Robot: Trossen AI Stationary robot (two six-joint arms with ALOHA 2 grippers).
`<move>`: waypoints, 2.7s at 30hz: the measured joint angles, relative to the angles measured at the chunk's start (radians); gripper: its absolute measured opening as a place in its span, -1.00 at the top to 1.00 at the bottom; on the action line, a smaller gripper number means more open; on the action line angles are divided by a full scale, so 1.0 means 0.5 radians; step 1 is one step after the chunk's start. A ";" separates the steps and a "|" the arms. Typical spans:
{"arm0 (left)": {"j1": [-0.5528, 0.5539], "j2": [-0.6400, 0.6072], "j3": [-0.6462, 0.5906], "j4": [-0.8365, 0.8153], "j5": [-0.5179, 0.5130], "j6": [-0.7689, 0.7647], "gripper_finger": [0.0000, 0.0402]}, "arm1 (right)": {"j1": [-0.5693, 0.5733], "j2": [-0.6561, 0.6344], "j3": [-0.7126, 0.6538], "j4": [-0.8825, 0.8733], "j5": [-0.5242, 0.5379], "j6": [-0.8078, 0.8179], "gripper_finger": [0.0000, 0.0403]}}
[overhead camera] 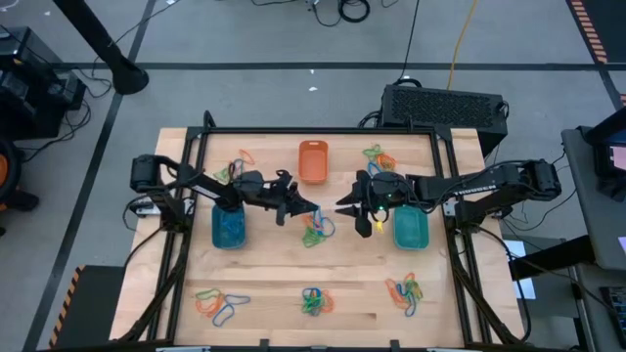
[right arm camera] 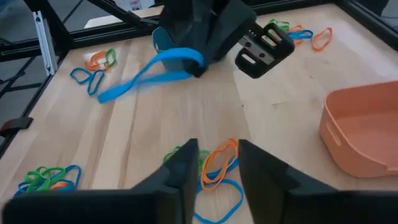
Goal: Sort rubber bands into baskets
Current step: Put the blue rubber band into the blue bin
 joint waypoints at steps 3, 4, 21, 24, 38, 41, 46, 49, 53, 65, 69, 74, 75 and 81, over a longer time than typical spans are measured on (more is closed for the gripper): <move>0.014 -0.177 -0.001 -0.343 0.081 -0.002 1.00 | 0.000 0.000 0.000 -0.002 0.000 -0.041 0.28; 0.015 -0.255 0.000 -0.505 0.083 0.003 1.00 | 0.000 0.000 0.000 -0.002 0.000 -0.052 0.24; -0.387 -1.887 0.099 -3.828 -1.044 -0.398 1.00 | 0.005 0.000 0.000 -0.035 -0.006 -0.151 0.10; -0.462 -1.974 0.100 -4.127 -1.139 -0.613 1.00 | 0.005 0.000 0.000 -0.065 -0.006 -0.152 0.10; -0.552 -1.653 0.101 -4.499 -1.159 -0.781 1.00 | 0.005 0.000 0.000 -0.073 -0.009 -0.148 0.10; -0.552 -1.567 0.101 -4.500 -1.159 -0.749 1.00 | 0.005 0.000 0.000 -0.073 -0.008 -0.145 0.10; -0.552 -1.435 0.101 -4.496 -1.158 -0.706 0.94 | 0.005 0.000 0.000 -0.074 -0.009 -0.144 0.10; -0.552 -1.365 0.101 -4.491 -1.129 -0.617 0.85 | 0.005 0.000 0.000 -0.074 -0.008 -0.144 0.10; -0.552 -1.309 0.101 -4.440 -1.122 -0.535 0.75 | 0.005 0.000 0.000 -0.075 -0.008 -0.144 0.10; -0.530 -1.300 0.107 -4.395 -1.004 -0.406 0.61 | 0.004 0.000 0.000 -0.076 -0.007 -0.144 0.10; -0.518 -1.307 0.206 -4.594 -0.949 -0.407 0.61 | 0.004 0.000 0.000 -0.075 0.050 -0.143 0.10; -0.518 -1.307 0.418 -4.886 -1.045 -0.406 0.61 | 0.004 0.000 0.000 -0.075 0.162 -0.143 0.10; -0.518 -1.307 0.461 -4.933 -1.088 -0.407 0.61 | 0.003 0.000 0.000 -0.075 0.163 -0.142 0.10; -0.528 -1.309 0.624 -4.875 -1.395 -0.321 0.61 | 0.003 0.000 0.000 -0.074 0.212 -0.135 0.10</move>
